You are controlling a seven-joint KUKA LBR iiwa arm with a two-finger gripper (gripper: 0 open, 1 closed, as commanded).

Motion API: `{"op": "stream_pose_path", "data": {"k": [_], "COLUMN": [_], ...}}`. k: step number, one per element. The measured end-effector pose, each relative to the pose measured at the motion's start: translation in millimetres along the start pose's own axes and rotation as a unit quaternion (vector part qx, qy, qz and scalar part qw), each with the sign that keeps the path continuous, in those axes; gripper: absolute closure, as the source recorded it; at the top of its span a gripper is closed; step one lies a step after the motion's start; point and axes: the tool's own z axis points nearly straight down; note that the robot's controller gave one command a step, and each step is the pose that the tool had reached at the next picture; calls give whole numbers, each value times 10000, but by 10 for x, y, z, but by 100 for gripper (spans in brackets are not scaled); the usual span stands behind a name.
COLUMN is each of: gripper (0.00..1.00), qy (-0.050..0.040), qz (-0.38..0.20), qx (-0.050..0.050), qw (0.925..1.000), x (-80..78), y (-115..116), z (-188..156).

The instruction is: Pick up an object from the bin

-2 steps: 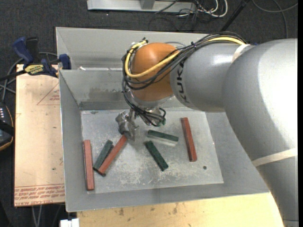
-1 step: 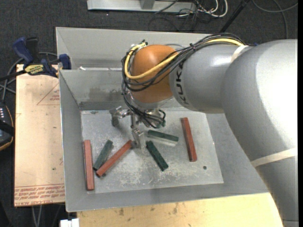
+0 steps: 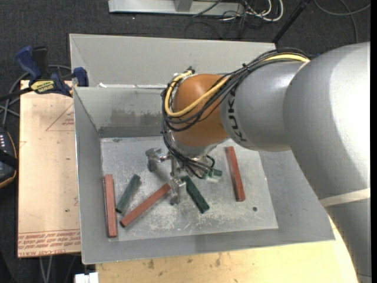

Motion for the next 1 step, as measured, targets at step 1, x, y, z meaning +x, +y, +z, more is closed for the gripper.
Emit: {"op": "stream_pose_path", "data": {"k": [1], "gripper": [100], "qy": [-12], "qz": [2], "qx": [0], "qw": [10000], "x": [-11], "y": [0], "z": [-7]}}
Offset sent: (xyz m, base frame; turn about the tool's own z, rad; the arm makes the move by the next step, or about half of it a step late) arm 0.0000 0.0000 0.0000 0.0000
